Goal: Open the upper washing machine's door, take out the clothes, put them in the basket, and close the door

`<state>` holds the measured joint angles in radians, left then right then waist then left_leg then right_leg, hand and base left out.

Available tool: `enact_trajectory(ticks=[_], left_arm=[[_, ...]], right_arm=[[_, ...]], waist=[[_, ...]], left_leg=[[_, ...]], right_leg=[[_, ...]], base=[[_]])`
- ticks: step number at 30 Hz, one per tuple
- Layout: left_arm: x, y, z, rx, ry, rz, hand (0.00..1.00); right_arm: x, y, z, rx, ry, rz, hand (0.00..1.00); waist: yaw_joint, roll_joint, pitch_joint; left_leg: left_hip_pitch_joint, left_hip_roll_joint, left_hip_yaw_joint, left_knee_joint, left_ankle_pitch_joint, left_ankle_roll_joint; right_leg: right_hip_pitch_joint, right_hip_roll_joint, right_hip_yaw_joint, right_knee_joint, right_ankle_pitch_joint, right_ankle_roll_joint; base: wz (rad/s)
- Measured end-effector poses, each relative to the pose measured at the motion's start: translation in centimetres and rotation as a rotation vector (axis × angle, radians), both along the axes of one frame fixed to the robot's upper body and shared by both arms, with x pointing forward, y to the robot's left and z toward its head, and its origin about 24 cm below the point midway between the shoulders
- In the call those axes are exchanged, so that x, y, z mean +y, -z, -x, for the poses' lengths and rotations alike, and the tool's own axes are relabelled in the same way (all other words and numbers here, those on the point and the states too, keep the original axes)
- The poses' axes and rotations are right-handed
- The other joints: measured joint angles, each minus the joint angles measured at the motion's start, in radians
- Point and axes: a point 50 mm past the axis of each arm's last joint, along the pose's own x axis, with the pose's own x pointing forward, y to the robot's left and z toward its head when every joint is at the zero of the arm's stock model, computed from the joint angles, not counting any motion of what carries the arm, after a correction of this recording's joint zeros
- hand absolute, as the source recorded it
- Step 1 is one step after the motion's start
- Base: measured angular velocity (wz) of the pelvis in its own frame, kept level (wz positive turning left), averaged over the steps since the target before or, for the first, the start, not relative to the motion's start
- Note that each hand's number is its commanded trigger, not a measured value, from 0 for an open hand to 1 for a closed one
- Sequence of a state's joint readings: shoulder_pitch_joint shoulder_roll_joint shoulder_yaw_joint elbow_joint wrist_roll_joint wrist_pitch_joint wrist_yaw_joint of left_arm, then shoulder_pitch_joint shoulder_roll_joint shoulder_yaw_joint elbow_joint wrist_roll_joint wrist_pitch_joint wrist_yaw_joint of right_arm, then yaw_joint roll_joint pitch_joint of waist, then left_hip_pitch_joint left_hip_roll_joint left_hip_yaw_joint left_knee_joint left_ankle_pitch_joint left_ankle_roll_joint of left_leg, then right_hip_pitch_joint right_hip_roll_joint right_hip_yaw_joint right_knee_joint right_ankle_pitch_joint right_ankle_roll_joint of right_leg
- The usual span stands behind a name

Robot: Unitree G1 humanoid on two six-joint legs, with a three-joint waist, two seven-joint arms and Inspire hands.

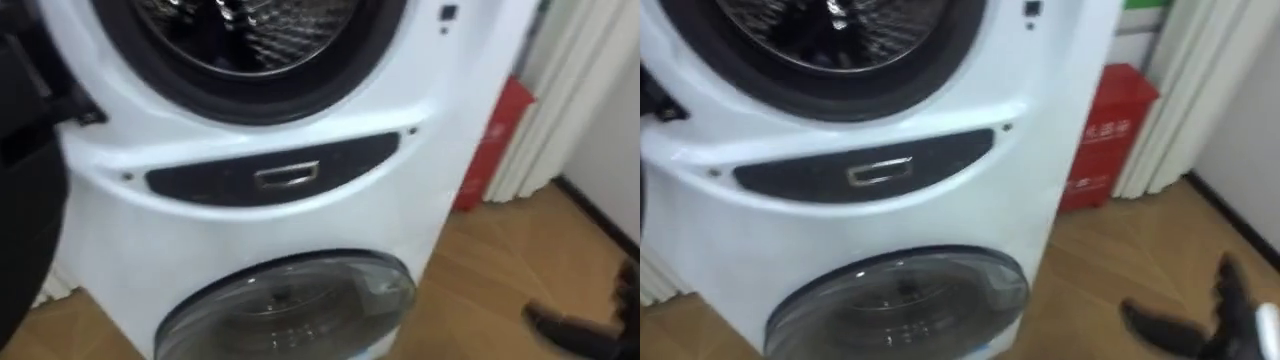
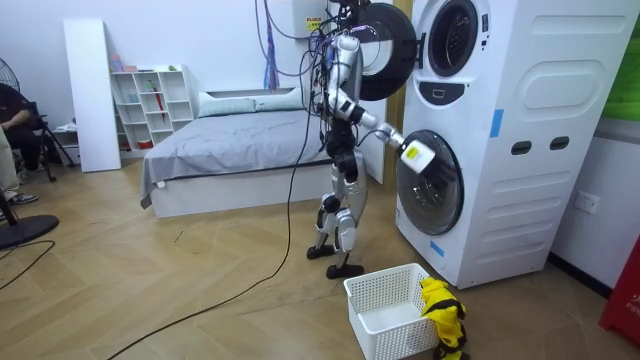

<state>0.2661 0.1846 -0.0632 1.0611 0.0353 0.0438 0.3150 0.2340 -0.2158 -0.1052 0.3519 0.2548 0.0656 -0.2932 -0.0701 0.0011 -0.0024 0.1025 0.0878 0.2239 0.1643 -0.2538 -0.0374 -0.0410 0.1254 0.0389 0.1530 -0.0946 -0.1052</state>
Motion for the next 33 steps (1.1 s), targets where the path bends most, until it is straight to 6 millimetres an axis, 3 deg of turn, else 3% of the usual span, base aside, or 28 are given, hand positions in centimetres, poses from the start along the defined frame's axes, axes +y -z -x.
enact_trajectory(ticks=[2, 6, 12, 18, 20, 28, 33], left_arm=[[0.0, 0.0, -0.1, -0.007, -0.011, 0.001, 0.0], [-0.1, 0.0, 0.3, -0.011, -0.037, 0.004, 0.0], [0.0, 0.0, 1.1, -0.015, -0.088, -0.003, 0.0], [-0.4, 0.1, 1.2, -0.012, -0.094, 0.005, 0.0], [-0.2, 0.1, 1.1, -0.014, -0.1, 0.008, 0.0], [-0.3, 0.2, 1.1, -0.01, -0.099, 0.064, 0.0], [-0.6, 0.3, 1.1, -0.001, -0.078, 0.108, 0.0]], right_arm=[[0.6, 2.1, 1.5, 0.087, 0.037, -0.057, 0.0], [1.1, 5.2, 4.3, 0.197, 0.166, -0.162, 0.0], [1.0, 7.8, 9.2, 0.383, 0.273, -0.191, 0.0], [1.8, 9.1, 13.3, 0.514, 0.291, -0.257, 0.0], [2.2, 9.4, 13.9, 0.531, 0.275, -0.298, 0.0], [3.7, 10.1, 12.8, 0.501, 0.181, -0.487, 0.0], [4.5, 10.4, 13.0, 0.517, 0.131, -0.557, 0.0]], waist=[[0.022, -0.001, 0.0018], [0.026, -0.003, 0.0037], [0.039, 0.002, 0.0037], [0.04, -0.001, 0.0048], [0.049, -0.006, 0.0055], [0.055, -0.017, 0.0038], [0.082, -0.016, 0.0025]], left_leg=[[0.012, 0.0, -0.016, 0.0, 0.0, 0.0], [0.032, -0.001, -0.05, 0.0, 0.0, 0.0], [0.038, -0.006, -0.072, -0.001, 0.0, 0.0], [0.044, -0.013, -0.117, -0.002, 0.0, 0.0], [0.043, -0.013, -0.12, -0.003, 0.0, 0.0], [0.03, -0.019, -0.146, 0.0, 0.0, 0.0], [0.023, -0.027, -0.165, 0.003, 0.0, 0.0]], right_leg=[[0.018, -0.002, -0.016, -0.002, -0.008, -0.003], [0.047, -0.01, -0.056, -0.003, -0.032, -0.006], [0.063, -0.016, -0.072, -0.003, -0.044, -0.007], [0.093, -0.024, -0.095, -0.017, -0.051, -0.003], [0.092, -0.025, -0.099, -0.017, -0.053, -0.002], [0.093, -0.036, -0.144, -0.02, -0.059, 0.002], [0.094, -0.047, -0.179, -0.021, -0.066, 0.007]], base=[[0.36], [0.34], [0.09], [0.1], [0.16], [0.17], [0.19]])
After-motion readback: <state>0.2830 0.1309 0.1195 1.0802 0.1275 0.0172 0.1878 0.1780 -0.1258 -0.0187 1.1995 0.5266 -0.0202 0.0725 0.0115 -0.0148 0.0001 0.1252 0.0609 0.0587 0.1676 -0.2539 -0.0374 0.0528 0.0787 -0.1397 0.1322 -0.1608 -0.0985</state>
